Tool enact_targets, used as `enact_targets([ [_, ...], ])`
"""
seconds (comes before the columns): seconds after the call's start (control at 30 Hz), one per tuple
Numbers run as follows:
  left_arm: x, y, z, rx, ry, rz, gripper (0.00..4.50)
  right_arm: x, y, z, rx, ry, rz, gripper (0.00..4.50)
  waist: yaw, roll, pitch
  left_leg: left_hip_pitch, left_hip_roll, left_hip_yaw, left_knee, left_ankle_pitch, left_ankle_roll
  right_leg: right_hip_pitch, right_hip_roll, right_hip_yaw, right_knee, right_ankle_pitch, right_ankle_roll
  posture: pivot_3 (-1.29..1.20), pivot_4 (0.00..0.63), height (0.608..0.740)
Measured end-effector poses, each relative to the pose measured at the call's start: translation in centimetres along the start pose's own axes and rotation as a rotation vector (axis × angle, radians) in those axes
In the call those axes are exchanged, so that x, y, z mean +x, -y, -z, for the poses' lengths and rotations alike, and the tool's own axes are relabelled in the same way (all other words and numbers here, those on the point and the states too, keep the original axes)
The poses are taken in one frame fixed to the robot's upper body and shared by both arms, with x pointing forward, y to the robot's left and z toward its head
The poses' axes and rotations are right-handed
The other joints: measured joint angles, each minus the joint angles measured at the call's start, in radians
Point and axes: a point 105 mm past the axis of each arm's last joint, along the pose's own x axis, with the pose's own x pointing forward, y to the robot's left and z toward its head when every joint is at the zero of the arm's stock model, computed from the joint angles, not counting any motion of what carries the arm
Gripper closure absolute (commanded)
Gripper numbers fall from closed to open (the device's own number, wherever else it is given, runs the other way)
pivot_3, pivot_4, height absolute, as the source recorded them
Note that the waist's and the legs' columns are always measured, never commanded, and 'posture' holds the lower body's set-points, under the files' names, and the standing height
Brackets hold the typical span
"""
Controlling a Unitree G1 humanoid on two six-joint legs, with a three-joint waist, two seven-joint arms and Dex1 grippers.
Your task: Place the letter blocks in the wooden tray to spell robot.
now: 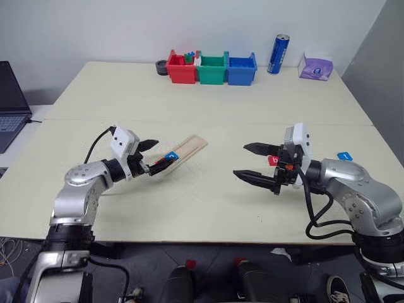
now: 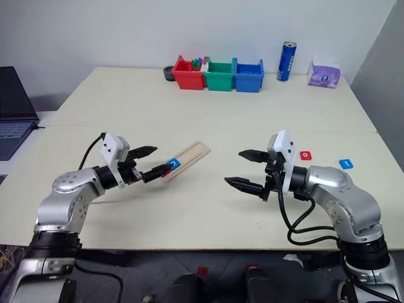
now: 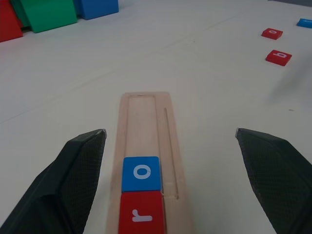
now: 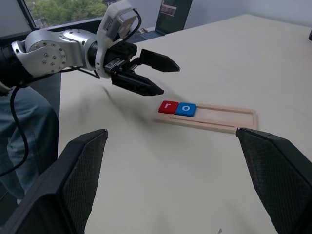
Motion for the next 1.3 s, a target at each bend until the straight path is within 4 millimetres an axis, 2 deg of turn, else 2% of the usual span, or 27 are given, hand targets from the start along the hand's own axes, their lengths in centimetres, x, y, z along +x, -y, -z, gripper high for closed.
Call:
enact_targets([
  [0.1, 0.2, -0.4, 0.9, 0.001, -0.027, 0.01, 0.0, -0.1, 0.0, 0.0, -0.001, -0.003, 0.002, 0.02, -0.001, 0.0, 0.0, 0.0, 0.0, 0.0, 0.0, 0.0, 0.0, 0.0, 0.0, 0.0, 0.0, 0.0, 0.0, 0.0, 0.15, 0.74],
  [0.43, 0.8, -0.1, 3.3, -0.031, -0.058, 0.018, 0.0, 0.0, -0.2, 0.0, 0.004, -0.003, -0.005, 0.02, -0.001, 0.0, 0.0, 0.0, 0.0, -0.001, 0.0, 0.0, 0.0, 0.0, 0.0, 0.0, 0.001, 0.0, 0.0, 0.0, 0.15, 0.74],
  [1.3, 1.6, -0.7, 5.9, -0.054, -0.087, -0.043, 0.0, 0.3, -0.5, 0.0, 0.016, -0.004, 0.015, 0.02, -0.001, 0.0, 0.0, 0.0, 0.0, -0.001, 0.0, 0.0, 0.0, 0.0, 0.0, 0.0, 0.001, 0.0, -0.001, 0.0, 0.15, 0.74],
])
